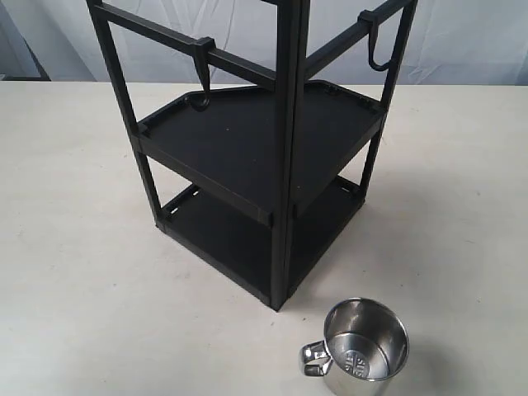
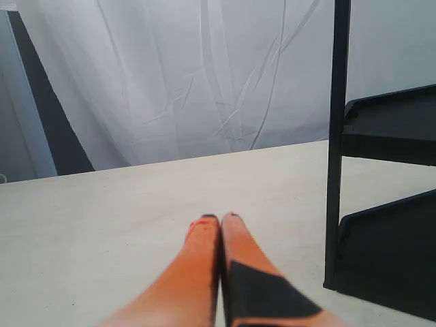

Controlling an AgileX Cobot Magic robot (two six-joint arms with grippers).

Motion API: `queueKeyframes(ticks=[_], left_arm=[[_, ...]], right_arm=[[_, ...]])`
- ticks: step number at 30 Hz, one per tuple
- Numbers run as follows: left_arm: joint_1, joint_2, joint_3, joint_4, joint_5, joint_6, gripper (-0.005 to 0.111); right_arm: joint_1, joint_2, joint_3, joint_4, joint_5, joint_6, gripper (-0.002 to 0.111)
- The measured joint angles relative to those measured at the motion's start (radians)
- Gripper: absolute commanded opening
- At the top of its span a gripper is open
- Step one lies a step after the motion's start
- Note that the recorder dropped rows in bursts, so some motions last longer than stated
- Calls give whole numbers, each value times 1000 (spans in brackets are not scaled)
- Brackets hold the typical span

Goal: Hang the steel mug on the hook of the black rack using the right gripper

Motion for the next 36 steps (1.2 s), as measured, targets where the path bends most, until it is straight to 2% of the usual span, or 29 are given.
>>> queueKeyframes(ticks=[3, 7, 9, 14, 18, 20, 21, 22, 24, 25, 26, 27, 30, 32, 34, 36], left_arm=[[0, 0, 0, 0, 0, 0, 2], [0, 0, 0, 0, 0, 0, 2], [0, 0, 0, 0, 0, 0, 2], [0, 0, 0, 0, 0, 0, 2], [0, 0, 0, 0, 0, 0, 2], [0, 0, 0, 0, 0, 0, 2], [0, 0, 0, 0, 0, 0, 2], [0, 0, 0, 0, 0, 0, 2], [0, 0, 0, 0, 0, 0, 2], [0, 0, 0, 0, 0, 0, 2], [0, 0, 0, 0, 0, 0, 2], [0, 0, 0, 0, 0, 0, 2], [0, 0, 0, 0, 0, 0, 2], [0, 0, 0, 0, 0, 0, 2], [0, 0, 0, 0, 0, 0, 2], [0, 0, 0, 0, 0, 0, 2]], right_arm=[[0, 0, 0, 99, -2, 35, -1], [0, 0, 0, 501, -13, 165, -1], [0, 0, 0, 617, -50, 182, -1], [0, 0, 0, 723, -224, 198, -1], [0, 0, 0, 747, -258, 201, -1], [0, 0, 0, 829, -250, 210, -1], [0, 0, 0, 950, -224, 218, -1], [0, 0, 0, 1011, -194, 194, -1], [0, -2, -45, 1042, -109, -33, -1], [0, 3, -95, 994, -60, -192, -1], [0, 24, -142, 913, -35, -231, -1], [0, 95, -225, 703, -9, -202, -1], [0, 284, -372, 250, 86, 32, -1], [0, 451, -481, -45, 229, 204, -1], [10, 604, -566, -227, 372, 311, -1], [33, 755, -644, -315, 511, 365, -1]])
